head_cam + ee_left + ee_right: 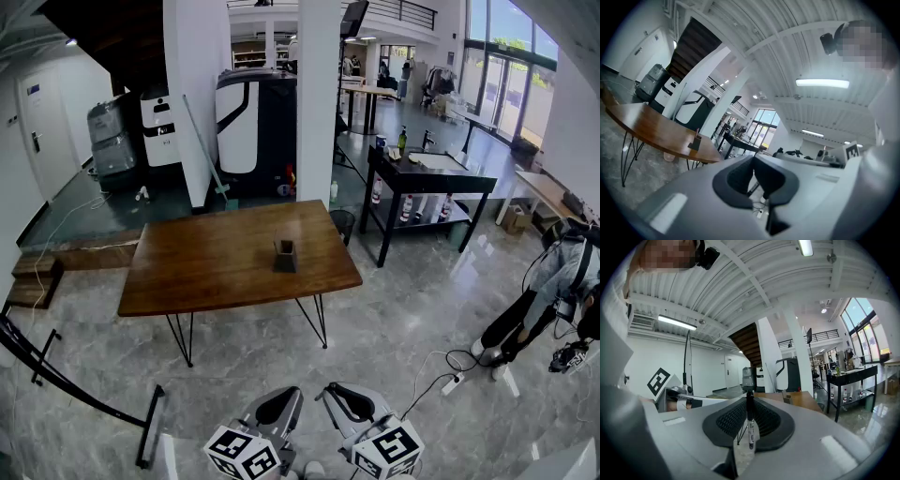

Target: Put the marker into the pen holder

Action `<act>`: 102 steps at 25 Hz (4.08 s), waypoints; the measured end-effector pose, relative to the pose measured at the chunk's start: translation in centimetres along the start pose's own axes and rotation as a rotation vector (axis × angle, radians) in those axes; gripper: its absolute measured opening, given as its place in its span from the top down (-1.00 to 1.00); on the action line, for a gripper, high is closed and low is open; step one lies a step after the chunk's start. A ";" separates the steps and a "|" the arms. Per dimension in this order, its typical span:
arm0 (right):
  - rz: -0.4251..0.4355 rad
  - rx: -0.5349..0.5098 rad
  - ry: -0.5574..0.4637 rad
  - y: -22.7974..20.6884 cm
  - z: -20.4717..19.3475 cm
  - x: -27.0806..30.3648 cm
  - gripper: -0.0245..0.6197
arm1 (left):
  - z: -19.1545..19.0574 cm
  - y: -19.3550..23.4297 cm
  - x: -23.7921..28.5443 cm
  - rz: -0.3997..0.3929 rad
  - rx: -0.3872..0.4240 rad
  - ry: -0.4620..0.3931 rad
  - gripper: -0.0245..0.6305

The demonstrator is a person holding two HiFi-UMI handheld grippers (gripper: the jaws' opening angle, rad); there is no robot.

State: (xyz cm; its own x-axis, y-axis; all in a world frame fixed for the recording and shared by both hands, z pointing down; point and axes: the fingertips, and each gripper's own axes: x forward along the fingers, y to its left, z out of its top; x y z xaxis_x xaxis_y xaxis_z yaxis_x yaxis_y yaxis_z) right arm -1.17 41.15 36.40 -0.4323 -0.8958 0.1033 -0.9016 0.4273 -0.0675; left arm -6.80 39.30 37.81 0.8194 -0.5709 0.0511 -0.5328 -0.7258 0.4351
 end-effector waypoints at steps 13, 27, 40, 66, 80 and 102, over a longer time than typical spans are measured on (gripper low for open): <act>0.039 -0.003 0.027 -3.6 0.2 2.1 0.80 | 0.1 0.8 4.6 0.039 0.010 -0.019 0.91; 0.048 0.006 0.041 -7.6 -0.2 7.0 0.80 | 1.0 4.5 9.3 0.031 0.002 -0.011 0.91; 0.034 -0.020 0.052 -13.7 1.9 19.3 0.80 | 6.9 14.7 17.5 0.019 -0.018 -0.014 0.91; 0.015 0.008 0.108 -23.3 2.4 36.0 0.80 | 11.8 28.9 29.6 0.019 -0.069 0.058 0.91; 0.084 0.014 0.134 -27.9 2.9 41.2 0.80 | 13.5 33.8 33.6 0.119 -0.101 0.039 0.91; 0.211 0.026 0.171 -31.5 1.9 47.3 0.80 | 14.2 38.8 37.3 0.257 -0.138 0.007 0.91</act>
State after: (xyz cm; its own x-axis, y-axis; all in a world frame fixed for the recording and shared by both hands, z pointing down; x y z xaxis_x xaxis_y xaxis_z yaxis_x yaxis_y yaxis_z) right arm 6.80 -14.90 41.49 -0.6089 -0.7529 0.2500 -0.7916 0.5970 -0.1301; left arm 0.14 -15.62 43.82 0.6633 -0.7259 0.1817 -0.6896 -0.4987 0.5251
